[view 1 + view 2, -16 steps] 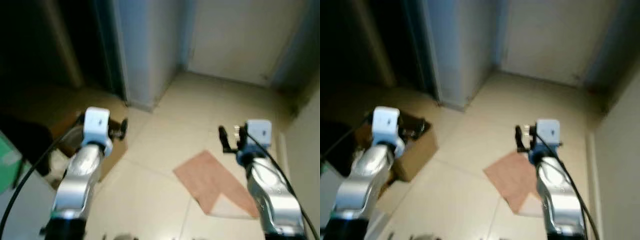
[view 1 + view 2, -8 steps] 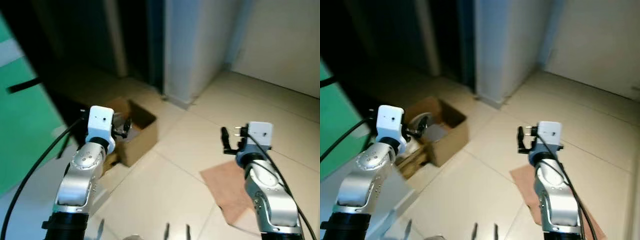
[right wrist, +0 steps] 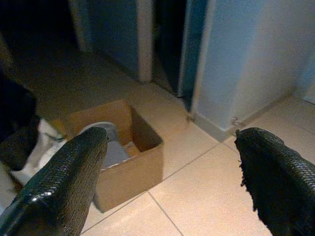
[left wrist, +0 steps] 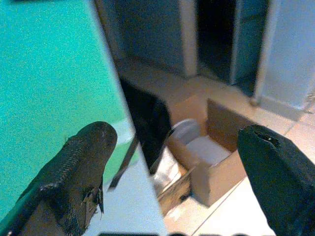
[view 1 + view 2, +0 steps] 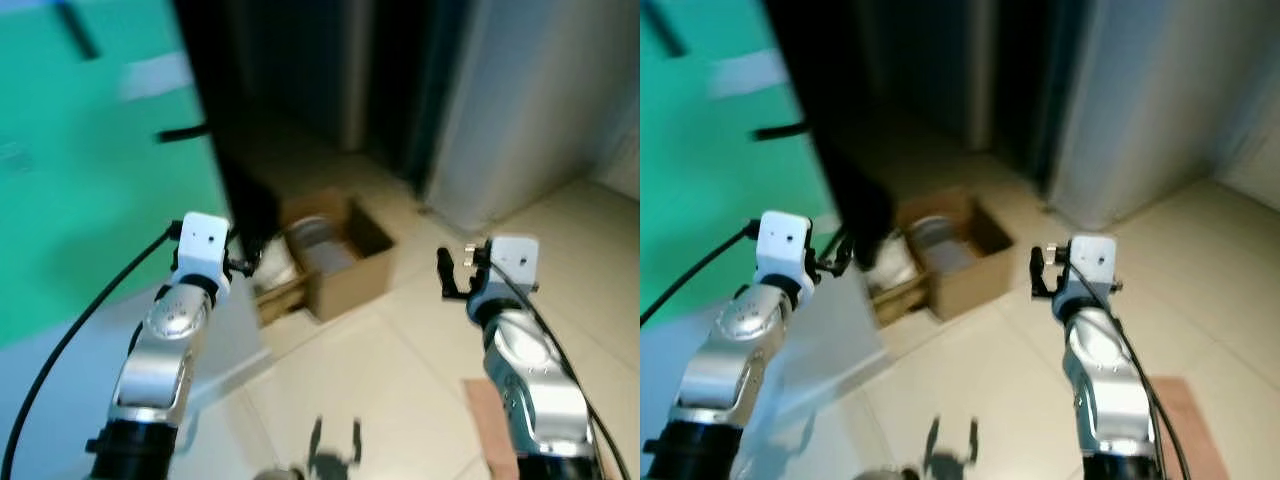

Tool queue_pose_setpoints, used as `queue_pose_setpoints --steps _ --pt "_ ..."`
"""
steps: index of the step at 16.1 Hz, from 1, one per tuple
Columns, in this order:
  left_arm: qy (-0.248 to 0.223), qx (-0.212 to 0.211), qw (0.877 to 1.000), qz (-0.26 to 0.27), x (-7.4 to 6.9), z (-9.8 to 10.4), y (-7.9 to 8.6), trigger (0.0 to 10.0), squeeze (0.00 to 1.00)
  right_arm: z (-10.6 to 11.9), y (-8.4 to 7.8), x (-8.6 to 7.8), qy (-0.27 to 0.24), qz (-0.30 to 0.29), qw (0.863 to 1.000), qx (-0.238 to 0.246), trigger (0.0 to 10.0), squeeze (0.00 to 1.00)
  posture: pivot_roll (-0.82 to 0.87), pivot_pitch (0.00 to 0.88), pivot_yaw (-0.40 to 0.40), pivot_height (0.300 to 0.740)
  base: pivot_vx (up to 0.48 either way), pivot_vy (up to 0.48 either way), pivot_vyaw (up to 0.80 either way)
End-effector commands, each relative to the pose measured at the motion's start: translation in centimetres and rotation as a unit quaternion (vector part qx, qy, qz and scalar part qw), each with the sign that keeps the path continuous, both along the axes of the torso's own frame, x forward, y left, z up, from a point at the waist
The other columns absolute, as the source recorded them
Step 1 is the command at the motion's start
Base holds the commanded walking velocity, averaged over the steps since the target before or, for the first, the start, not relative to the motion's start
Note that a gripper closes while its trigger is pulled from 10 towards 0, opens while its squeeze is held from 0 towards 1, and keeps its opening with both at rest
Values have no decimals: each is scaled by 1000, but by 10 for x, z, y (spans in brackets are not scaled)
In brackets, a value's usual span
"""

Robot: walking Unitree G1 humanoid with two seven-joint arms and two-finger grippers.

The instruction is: Hang keys on a hook

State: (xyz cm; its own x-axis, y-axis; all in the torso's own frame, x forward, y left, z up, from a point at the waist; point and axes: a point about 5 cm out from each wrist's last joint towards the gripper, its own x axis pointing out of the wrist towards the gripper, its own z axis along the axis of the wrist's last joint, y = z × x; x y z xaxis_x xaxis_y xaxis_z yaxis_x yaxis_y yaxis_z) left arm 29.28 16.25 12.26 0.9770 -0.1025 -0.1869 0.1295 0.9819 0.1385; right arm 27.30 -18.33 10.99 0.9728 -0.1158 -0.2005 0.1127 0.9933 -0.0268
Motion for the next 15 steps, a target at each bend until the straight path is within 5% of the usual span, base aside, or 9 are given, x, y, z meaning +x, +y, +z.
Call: queue_pose_setpoints --steps 1,3,12,15 --pt "-10 7 1000 10 0 4 4 10000 541 0 2 2 2 5 1000 11 10000 1000 -93 0 17 740 0 0 800" --pt "-15 11 1000 12 1 4 6 10000 27 -1 5 3 4 14 1000 11 10000 1000 -93 0 20 740 0 0 800" --pt "-15 -9 1000 -7 8 7 5 10000 157 -1 5 6 1 2 1000 17 10000 1000 -111 0 41 740 0 0 800" --pt "-13 -18 1000 -9 9 7 7 10000 227 -1 3 8 7 -4 1000 3 10000 1000 -116 0 50 740 0 0 144"
